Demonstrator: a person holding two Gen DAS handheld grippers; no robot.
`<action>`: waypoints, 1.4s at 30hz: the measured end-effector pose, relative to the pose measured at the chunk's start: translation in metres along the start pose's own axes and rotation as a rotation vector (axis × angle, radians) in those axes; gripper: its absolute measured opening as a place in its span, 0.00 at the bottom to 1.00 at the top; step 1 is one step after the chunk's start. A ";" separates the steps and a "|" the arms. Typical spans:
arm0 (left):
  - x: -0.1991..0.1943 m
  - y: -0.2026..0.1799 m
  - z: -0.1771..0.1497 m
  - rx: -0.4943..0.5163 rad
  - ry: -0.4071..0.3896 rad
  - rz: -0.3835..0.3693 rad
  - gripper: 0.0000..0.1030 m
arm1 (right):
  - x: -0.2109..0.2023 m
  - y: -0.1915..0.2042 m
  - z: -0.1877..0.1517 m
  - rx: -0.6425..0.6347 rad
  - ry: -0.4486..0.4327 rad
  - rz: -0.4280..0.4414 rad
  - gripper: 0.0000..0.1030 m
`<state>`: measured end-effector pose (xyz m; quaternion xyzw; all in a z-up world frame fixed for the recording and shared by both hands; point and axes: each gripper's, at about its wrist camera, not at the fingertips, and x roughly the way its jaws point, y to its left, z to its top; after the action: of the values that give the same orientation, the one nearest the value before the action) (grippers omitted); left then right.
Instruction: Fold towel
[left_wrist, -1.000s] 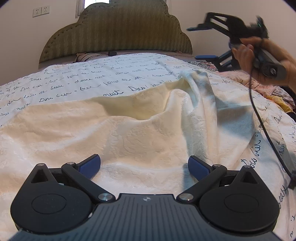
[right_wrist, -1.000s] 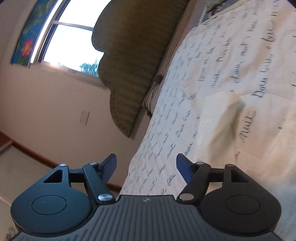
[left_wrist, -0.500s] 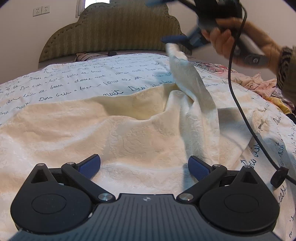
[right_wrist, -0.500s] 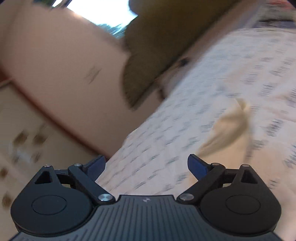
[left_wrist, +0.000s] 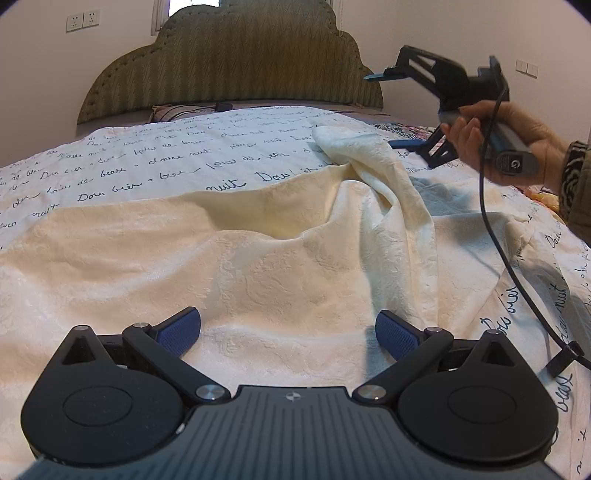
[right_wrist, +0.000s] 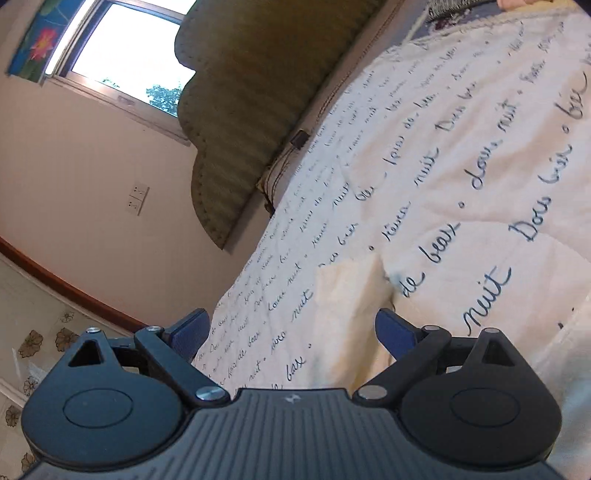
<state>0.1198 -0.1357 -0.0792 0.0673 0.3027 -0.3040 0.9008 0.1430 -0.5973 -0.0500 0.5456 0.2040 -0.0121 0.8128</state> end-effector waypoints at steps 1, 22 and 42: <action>0.000 0.000 0.000 0.000 0.000 0.000 1.00 | 0.004 -0.006 -0.002 0.028 0.004 0.013 0.95; -0.001 0.003 -0.001 -0.023 -0.012 -0.028 0.99 | -0.184 0.020 -0.053 -0.299 -0.519 -0.248 0.06; -0.002 0.000 0.000 -0.001 0.000 -0.035 0.99 | -0.203 -0.067 -0.064 -0.229 -0.293 -0.571 0.11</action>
<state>0.1184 -0.1352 -0.0781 0.0613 0.3040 -0.3197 0.8953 -0.0798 -0.6090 -0.0596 0.3641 0.2294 -0.2944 0.8533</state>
